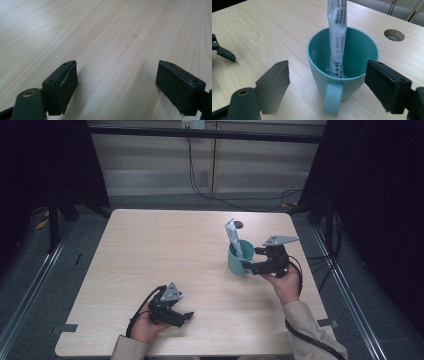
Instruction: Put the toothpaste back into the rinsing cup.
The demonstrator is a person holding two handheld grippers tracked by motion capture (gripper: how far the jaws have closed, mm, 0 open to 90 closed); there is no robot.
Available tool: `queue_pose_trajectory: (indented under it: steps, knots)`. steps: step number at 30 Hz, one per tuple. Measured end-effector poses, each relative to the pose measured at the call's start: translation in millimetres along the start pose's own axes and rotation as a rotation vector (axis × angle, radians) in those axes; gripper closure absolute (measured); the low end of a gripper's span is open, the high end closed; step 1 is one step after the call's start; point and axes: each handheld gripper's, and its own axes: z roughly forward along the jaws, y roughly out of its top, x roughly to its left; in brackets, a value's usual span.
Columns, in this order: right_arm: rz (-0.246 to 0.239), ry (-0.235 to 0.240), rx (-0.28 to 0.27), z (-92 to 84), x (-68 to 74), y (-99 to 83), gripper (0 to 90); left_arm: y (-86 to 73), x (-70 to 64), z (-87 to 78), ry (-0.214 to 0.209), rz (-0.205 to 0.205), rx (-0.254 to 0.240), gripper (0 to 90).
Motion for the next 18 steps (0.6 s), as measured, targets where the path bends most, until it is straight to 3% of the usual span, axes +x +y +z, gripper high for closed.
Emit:
queue_pose_trajectory:
  steps: [18]
  knots:
    - [-0.007, 0.014, 0.007, -11.7, 4.5, -13.1, 17.4, 0.0, -0.3, 0.6, -0.006, 0.001, 0.0, 15.4]
